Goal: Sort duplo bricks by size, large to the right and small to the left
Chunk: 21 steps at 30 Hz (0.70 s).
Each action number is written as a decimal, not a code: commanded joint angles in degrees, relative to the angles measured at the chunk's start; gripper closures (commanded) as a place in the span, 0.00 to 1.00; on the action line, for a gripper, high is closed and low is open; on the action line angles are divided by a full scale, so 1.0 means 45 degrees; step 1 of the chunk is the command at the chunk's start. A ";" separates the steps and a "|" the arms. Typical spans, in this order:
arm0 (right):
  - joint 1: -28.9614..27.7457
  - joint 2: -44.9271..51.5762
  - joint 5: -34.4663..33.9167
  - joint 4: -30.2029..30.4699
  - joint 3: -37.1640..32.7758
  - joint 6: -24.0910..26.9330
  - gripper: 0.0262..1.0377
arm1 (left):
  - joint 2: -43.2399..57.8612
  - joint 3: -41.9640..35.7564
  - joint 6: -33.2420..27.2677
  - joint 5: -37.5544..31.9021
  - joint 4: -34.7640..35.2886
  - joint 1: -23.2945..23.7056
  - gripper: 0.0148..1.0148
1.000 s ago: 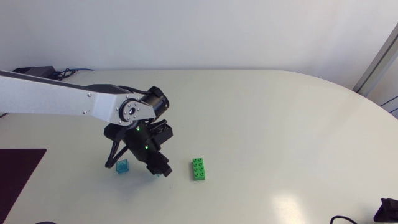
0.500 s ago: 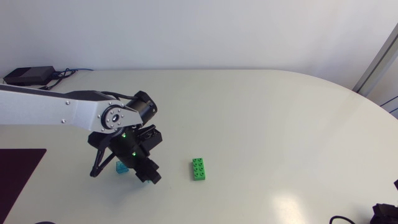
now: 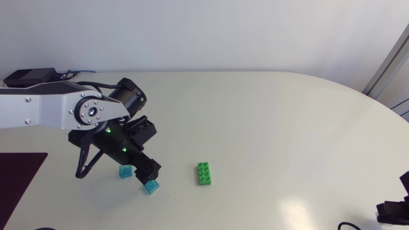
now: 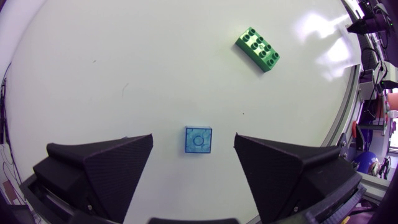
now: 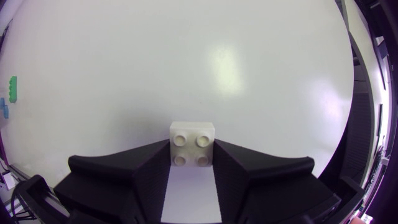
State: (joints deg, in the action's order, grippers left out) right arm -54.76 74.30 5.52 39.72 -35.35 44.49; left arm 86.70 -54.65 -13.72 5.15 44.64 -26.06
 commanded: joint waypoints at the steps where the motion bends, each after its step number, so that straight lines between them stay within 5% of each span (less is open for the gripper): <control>1: 0.0939 -0.0262 0.0063 0.0371 -0.0034 -0.0844 0.79 | -0.0477 0.0426 -0.0175 -0.0070 0.0158 0.0206 0.05; 14: 0.9337 0.0324 0.0043 0.0254 -0.1108 -0.6879 0.79 | -0.2254 0.1540 -0.0292 0.0165 -0.0214 0.0284 0.05; 21: 1.4005 0.1340 -0.0094 -0.0136 -0.1714 -0.9183 0.79 | -0.2547 0.1911 -0.0233 0.0341 -0.0624 0.0265 0.04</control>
State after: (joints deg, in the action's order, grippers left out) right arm 4.60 78.22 5.56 39.46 -42.06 7.44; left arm 75.94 -47.72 -13.96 5.93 42.35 -25.17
